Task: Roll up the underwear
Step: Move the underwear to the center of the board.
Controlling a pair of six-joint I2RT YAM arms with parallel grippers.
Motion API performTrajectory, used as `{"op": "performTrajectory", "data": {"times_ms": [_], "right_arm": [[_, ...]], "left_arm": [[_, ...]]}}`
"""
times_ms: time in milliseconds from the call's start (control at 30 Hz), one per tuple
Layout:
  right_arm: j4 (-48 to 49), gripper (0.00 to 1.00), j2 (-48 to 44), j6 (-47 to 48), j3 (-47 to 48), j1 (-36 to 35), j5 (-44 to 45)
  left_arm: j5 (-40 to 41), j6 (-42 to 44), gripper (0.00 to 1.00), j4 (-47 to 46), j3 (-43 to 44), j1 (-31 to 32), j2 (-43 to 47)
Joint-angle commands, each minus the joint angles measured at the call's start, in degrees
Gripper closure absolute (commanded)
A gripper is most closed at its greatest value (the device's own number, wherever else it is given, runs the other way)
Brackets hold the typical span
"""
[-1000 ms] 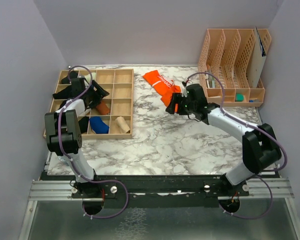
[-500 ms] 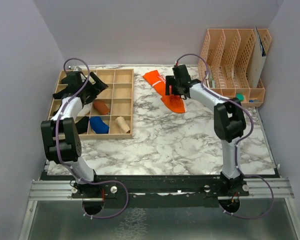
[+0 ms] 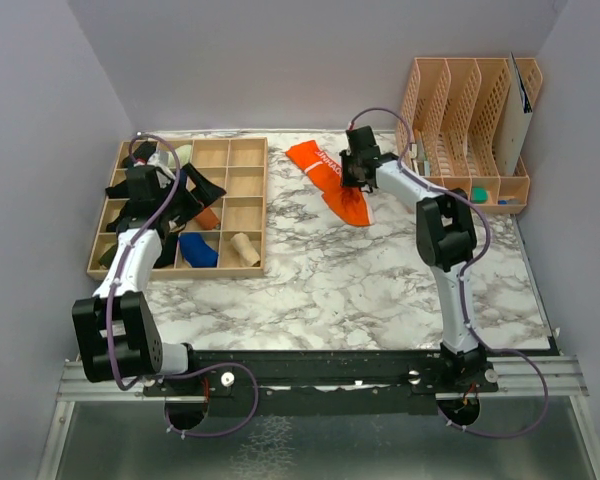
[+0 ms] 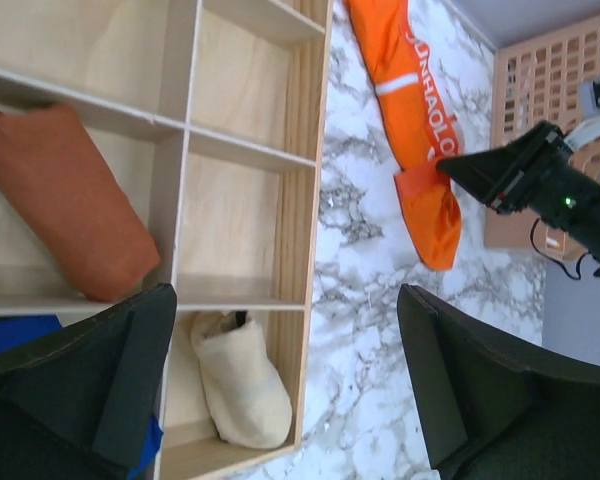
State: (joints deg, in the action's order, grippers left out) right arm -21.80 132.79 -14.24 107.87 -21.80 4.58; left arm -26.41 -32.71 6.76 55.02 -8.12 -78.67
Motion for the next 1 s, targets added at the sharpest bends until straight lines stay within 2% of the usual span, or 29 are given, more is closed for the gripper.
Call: {"op": "performTrajectory", "data": {"times_ms": [0,33,167,233,367,467,567,633,700,733,800,833,867,967], "right_arm": [[-0.5,0.91,-2.9,3.0,-3.1,-0.6,-7.6],[1.2,0.98,-5.7,6.1,-6.0,-1.0,-10.5],[7.7,1.0,-22.3,19.3,-23.2,-7.0,-9.9],[8.8,1.0,-30.6,22.6,-32.4,-8.8,-13.4],[5.3,0.99,-44.3,23.3,-47.7,-13.5,-11.9],[5.6,1.0,-54.9,21.9,-57.1,-16.8,-20.2],[7.8,1.0,-65.4,16.6,-64.7,-18.5,-24.2],[10.7,0.99,-71.9,9.3,-68.7,-18.5,-28.5],[7.8,1.0,-74.0,4.2,-68.9,-18.6,-35.1],[7.7,0.95,-74.0,3.1,-69.9,-18.5,-39.8],[7.0,0.72,-71.9,1.2,-72.2,-18.8,-46.5],[6.5,0.68,-70.8,0.9,-73.0,-19.9,-46.5],[7.2,0.66,-70.0,0.6,-74.2,-21.6,-46.7],[8.6,0.67,-69.7,0.0,-76.0,-25.6,-50.1]], "left_arm": [[-8.5,1.1,0.01,0.7,-4.2,0.4,4.7],[-9.5,1.1,0.01,0.7,-4.8,0.6,5.7],[-13.5,0.9,0.01,1.9,-6.3,1.9,10.0],[-13.8,0.8,0.01,2.3,-7.2,3.3,12.7],[-13.3,0.1,0.01,2.7,-9.7,6.9,17.7],[-12.0,-1.4,0.01,2.6,-12.2,9.8,20.6],[-11.5,-2.7,0.01,3.1,-14.4,11.7,23.0],[-11.9,-4.5,0.01,3.2,-16.2,12.1,25.3],[-13.2,-5.6,0.01,3.1,-18.1,12.4,28.7],[-13.8,-5.6,0.01,3.7,-18.9,12.4,30.6],[-14.7,-6.6,0.01,4.5,-20.9,12.5,34.8],[-15.5,-7.3,0.01,4.6,-21.9,12.5,36.3],[-16.7,-7.6,0.01,4.9,-22.6,12.5,37.5],[-18.8,-7.4,0.01,7.9,-24.4,12.5,40.4]]}}
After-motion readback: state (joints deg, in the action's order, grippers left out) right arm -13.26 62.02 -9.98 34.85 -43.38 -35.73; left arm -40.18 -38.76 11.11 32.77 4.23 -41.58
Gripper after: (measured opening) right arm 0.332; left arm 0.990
